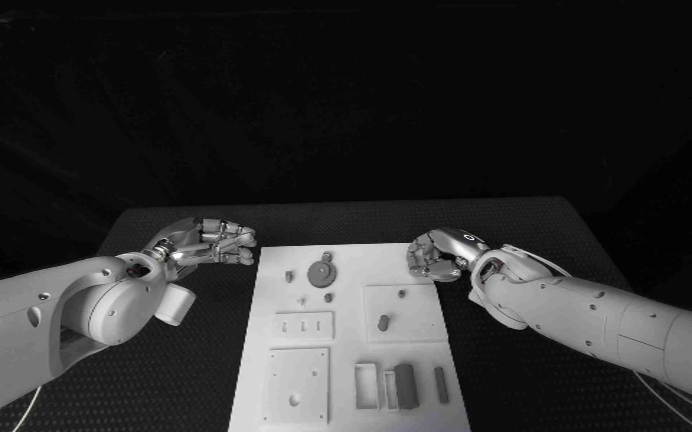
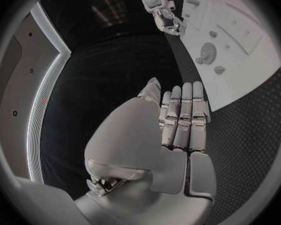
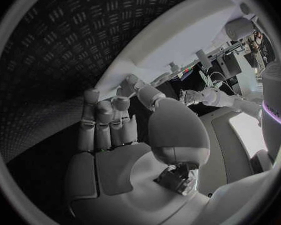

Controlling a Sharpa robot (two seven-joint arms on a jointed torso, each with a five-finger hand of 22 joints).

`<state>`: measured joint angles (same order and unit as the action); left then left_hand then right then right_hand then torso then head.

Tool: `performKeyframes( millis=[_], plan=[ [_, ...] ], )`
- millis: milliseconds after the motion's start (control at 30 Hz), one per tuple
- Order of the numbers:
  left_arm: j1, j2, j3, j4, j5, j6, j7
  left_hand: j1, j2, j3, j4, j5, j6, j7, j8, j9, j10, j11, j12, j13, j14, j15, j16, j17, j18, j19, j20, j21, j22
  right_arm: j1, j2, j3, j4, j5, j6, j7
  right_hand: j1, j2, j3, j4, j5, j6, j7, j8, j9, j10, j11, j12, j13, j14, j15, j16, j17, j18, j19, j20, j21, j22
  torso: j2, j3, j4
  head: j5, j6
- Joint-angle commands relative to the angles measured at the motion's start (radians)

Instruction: Assemble the parts on the task board

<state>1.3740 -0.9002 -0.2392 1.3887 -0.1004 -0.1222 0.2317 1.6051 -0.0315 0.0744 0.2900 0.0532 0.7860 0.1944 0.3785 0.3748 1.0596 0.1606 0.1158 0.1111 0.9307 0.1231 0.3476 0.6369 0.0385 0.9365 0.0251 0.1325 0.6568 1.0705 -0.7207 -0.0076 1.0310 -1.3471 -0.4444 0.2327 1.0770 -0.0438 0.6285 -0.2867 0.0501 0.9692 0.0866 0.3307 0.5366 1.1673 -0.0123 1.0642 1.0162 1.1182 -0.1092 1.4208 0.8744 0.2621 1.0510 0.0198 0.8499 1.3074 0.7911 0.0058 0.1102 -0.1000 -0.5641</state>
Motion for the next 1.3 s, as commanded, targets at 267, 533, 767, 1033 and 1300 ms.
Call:
performKeyframes(
  millis=[267,533,767,1033,1300],
  plan=[
    [0.000,0.006,0.001,0.003,-0.026,0.016,0.002,0.016,0.024,0.005,-0.002,-0.002,0.015,-0.016,0.001,0.004,0.014,-0.002,-0.004,0.002,0.005,0.002,-0.010,0.007,0.011,0.003,0.001,-0.010,0.000,-0.001,-0.009,0.000,0.029,0.000,-0.019,-0.016,0.017,0.033,-0.002,-0.007,-0.001,0.003,0.018,-0.008,0.007,0.005,0.005,0.004,-0.001,-0.001,-0.001,0.008,0.001,0.000,-0.002,-0.001,0.006,0.018,0.000,0.0005,0.0000,-0.001,0.003],
    [0.000,0.010,0.001,0.009,-0.046,-0.002,-0.022,-0.012,0.018,-0.019,0.000,-0.002,0.026,-0.012,0.001,0.005,0.034,-0.010,0.001,0.006,0.017,-0.002,-0.010,0.016,0.012,0.013,-0.003,-0.009,0.004,0.008,-0.021,0.003,0.085,0.021,-0.032,-0.043,0.021,0.031,-0.007,-0.007,-0.001,0.009,0.017,-0.005,0.010,0.007,0.004,0.006,-0.001,0.000,-0.001,0.011,0.002,0.000,-0.002,-0.001,0.008,0.019,0.000,-0.0001,-0.0016,0.001,0.007],
    [0.000,0.015,0.001,0.029,-0.071,-0.039,-0.071,-0.050,0.010,-0.036,0.001,-0.002,0.042,-0.012,0.002,0.006,0.059,-0.020,0.009,0.013,0.038,-0.010,-0.004,0.030,0.013,0.030,-0.010,-0.002,0.012,0.036,-0.029,0.017,0.173,0.040,-0.036,-0.101,0.022,0.024,-0.013,-0.006,-0.001,0.014,0.015,-0.003,0.013,0.010,0.002,0.008,-0.001,0.003,-0.003,0.013,0.002,0.000,0.001,-0.002,0.012,0.019,0.000,-0.0011,-0.0017,0.000,0.014],
    [0.001,0.044,0.001,0.049,-0.173,-0.043,-0.168,-0.175,-0.007,-0.106,0.002,-0.001,0.089,-0.031,0.011,0.011,0.154,-0.065,0.054,0.050,0.125,-0.052,0.043,0.084,0.020,0.096,-0.044,0.037,0.043,0.060,-0.016,0.022,0.268,0.003,0.040,-0.211,0.012,0.010,-0.023,-0.004,-0.001,0.017,0.014,-0.004,0.015,0.015,0.001,0.011,0.000,0.007,-0.005,0.016,0.003,0.000,0.007,-0.002,0.016,0.019,-0.006,-0.0034,-0.0034,0.003,0.026],
    [0.001,0.095,0.001,0.050,-0.184,-0.094,-0.270,-0.220,-0.003,-0.127,0.001,-0.003,0.161,-0.062,0.026,0.020,0.254,-0.121,0.126,0.138,0.197,-0.110,0.160,0.177,0.020,0.173,-0.095,0.111,0.112,0.067,0.018,0.022,0.335,-0.063,0.067,-0.277,0.002,-0.006,-0.029,-0.001,-0.001,0.023,0.011,-0.006,0.017,0.018,-0.002,0.025,0.009,0.013,-0.008,0.031,0.010,0.000,0.018,-0.006,0.026,0.020,-0.020,-0.0079,-0.0119,0.026,0.029]
  ],
)
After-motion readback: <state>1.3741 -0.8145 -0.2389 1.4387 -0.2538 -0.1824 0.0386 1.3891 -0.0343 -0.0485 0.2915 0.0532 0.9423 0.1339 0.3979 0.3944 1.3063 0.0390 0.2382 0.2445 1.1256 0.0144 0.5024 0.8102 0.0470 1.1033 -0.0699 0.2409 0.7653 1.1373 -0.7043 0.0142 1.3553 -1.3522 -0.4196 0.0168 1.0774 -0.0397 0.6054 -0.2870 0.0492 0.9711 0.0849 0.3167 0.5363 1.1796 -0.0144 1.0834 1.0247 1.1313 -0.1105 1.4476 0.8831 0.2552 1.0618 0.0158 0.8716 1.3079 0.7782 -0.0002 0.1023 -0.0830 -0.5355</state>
